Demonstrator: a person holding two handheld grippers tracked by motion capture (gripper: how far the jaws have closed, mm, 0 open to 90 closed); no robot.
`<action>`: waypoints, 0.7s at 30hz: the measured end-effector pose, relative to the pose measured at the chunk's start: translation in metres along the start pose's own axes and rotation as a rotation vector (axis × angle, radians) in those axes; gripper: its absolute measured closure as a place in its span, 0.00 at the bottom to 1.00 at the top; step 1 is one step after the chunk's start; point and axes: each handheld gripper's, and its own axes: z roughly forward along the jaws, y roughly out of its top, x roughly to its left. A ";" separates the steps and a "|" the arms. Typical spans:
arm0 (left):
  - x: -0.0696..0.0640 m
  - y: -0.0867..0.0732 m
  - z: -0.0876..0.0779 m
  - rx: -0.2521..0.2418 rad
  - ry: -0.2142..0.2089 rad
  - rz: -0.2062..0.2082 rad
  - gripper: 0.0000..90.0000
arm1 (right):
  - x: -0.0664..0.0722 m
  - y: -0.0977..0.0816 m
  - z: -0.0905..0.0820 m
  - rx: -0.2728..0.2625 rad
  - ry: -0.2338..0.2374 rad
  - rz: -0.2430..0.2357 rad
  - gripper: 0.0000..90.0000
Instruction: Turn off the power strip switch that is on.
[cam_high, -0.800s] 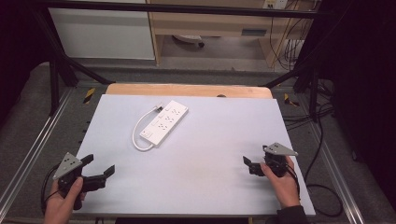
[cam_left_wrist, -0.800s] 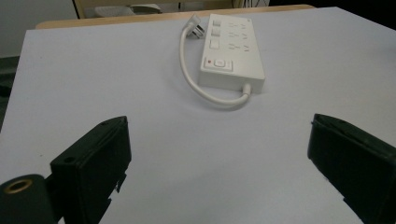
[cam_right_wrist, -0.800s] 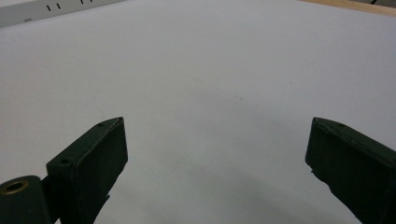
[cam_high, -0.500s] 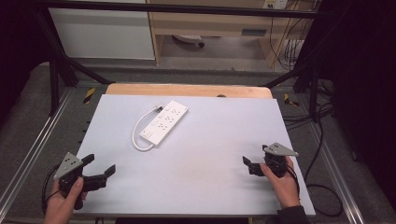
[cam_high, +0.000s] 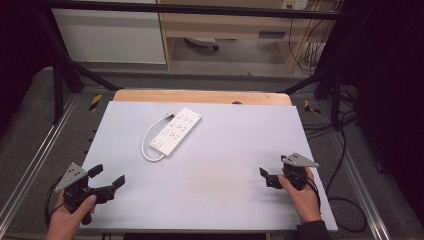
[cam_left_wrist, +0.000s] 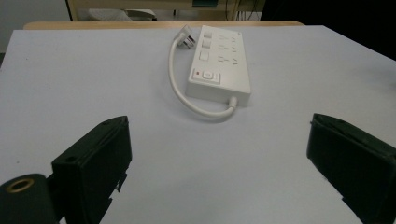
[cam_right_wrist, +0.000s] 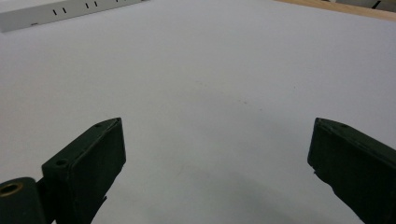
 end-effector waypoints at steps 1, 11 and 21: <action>-0.001 0.002 0.001 0.005 -0.001 0.005 0.07 | 0.000 0.000 0.000 0.000 0.001 0.000 0.05; -0.006 0.021 0.018 0.039 -0.026 0.032 0.07 | 0.002 0.000 0.000 0.005 0.002 -0.009 0.05; -0.009 0.043 0.034 0.043 -0.038 0.044 0.07 | 0.002 0.000 0.000 0.006 0.004 -0.007 0.05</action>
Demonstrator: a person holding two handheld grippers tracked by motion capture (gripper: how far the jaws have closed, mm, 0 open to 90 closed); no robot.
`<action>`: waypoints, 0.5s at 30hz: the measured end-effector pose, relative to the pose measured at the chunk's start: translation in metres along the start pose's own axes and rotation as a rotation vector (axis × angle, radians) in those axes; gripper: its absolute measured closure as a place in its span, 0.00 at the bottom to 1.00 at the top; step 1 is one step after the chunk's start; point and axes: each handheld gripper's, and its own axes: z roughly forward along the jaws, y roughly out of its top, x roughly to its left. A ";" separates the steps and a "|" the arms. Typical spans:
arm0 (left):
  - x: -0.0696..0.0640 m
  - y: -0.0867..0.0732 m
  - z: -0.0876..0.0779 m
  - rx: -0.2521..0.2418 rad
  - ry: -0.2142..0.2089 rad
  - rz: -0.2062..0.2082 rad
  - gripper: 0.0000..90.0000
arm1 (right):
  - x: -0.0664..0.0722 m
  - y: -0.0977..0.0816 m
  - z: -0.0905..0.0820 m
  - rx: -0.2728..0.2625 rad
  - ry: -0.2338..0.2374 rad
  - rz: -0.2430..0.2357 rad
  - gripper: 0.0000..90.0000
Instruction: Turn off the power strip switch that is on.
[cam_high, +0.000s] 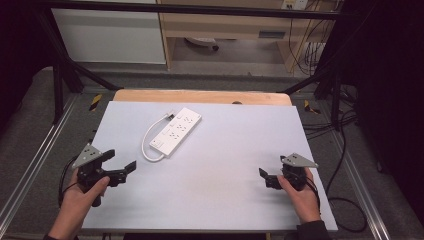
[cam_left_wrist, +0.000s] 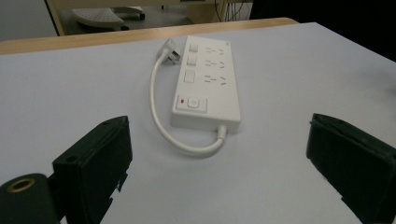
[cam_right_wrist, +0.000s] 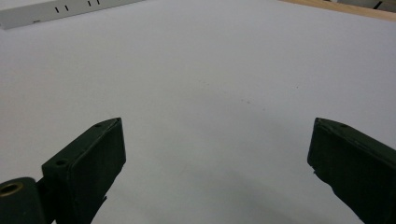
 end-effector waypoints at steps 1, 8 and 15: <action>0.000 0.002 0.001 -0.001 -0.002 0.002 0.07 | 0.000 0.000 0.000 0.000 0.000 -0.001 0.05; 0.003 0.014 0.010 -0.001 -0.006 0.012 0.07 | 0.000 0.000 0.000 0.002 -0.001 -0.008 0.05; 0.005 0.024 0.019 0.008 -0.006 0.032 0.07 | 0.000 0.000 0.001 0.005 0.000 -0.007 0.05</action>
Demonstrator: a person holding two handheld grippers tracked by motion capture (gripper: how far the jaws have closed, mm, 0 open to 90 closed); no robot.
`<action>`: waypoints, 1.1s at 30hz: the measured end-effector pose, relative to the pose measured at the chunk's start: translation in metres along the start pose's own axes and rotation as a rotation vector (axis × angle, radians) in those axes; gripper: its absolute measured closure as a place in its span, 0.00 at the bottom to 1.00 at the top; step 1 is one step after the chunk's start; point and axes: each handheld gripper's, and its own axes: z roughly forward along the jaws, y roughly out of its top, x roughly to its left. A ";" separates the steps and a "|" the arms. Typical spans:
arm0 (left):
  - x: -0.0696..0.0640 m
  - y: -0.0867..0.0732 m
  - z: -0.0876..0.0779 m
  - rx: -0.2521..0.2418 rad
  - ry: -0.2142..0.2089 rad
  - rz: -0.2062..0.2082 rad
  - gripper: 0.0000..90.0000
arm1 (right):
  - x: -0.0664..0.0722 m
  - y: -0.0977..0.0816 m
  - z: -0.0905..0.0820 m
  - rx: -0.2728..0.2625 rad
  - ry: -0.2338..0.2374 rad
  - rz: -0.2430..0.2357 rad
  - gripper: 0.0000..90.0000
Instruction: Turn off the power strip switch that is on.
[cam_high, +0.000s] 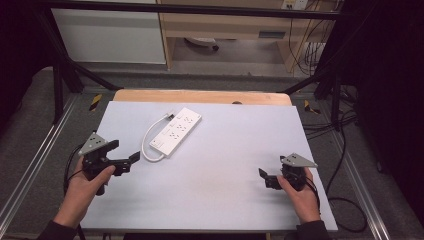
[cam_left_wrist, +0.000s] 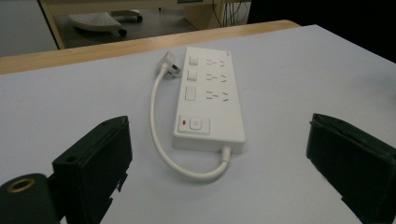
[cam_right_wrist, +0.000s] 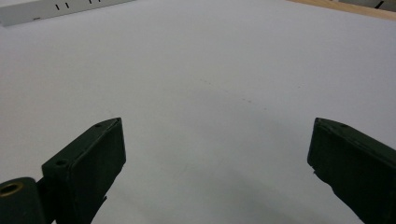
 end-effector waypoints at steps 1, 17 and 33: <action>0.000 0.001 0.001 0.000 0.000 0.001 0.07 | 0.000 0.000 0.000 0.000 0.000 0.000 0.05; 0.001 0.020 0.024 0.026 -0.007 0.022 0.07 | 0.000 0.000 -0.001 -0.001 -0.003 0.002 0.05; 0.011 0.046 0.043 0.049 -0.003 0.037 0.08 | -0.001 0.000 0.000 0.008 -0.004 -0.005 0.05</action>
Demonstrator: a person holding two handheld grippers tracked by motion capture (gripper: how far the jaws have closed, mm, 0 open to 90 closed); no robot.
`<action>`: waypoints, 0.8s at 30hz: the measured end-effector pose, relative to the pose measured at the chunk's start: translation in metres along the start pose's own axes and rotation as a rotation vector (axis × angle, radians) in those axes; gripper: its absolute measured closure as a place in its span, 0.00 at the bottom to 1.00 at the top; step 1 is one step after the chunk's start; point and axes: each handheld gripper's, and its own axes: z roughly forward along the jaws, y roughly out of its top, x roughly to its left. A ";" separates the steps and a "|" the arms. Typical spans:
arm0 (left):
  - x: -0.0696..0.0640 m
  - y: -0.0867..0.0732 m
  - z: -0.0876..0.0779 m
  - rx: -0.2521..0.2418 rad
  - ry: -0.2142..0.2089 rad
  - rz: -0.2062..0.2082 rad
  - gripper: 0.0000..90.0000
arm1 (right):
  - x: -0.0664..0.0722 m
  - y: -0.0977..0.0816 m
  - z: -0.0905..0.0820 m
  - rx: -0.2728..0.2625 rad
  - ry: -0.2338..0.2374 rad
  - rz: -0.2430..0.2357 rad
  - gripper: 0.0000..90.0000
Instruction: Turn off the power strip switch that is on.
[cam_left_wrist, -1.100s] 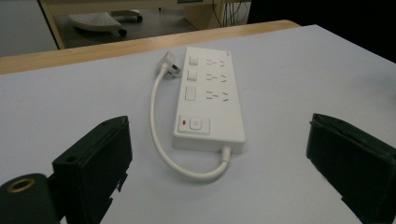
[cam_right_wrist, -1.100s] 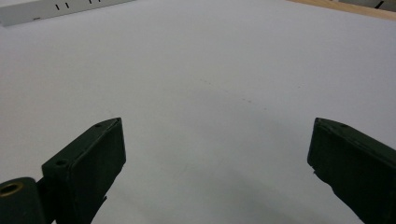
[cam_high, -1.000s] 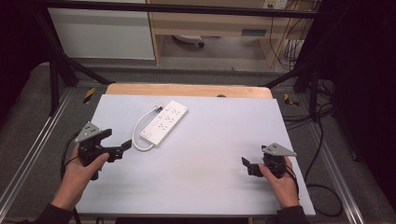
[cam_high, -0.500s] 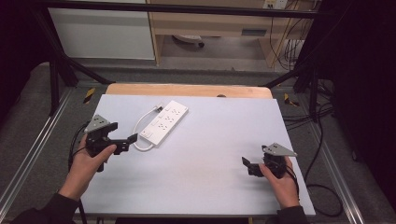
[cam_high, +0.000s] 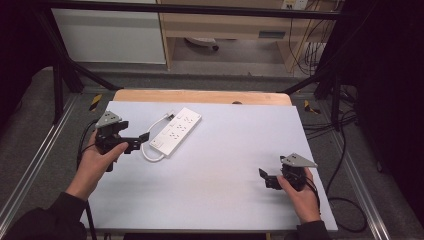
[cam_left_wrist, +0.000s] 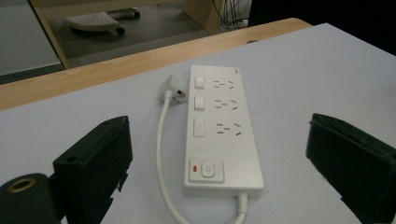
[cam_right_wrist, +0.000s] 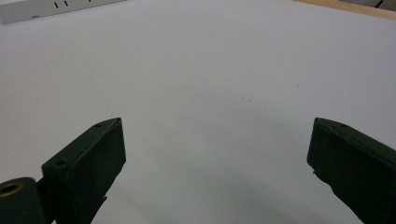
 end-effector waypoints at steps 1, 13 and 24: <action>0.000 0.001 0.002 0.002 -0.001 -0.001 0.08 | 0.000 0.000 0.000 0.000 0.000 0.000 0.05; 0.003 0.013 0.030 0.036 0.010 0.006 0.08 | -0.001 0.000 0.000 0.002 0.000 0.004 0.05; 0.007 0.014 0.045 0.049 0.018 -0.002 0.09 | -0.002 0.000 0.000 -0.004 0.004 0.009 0.05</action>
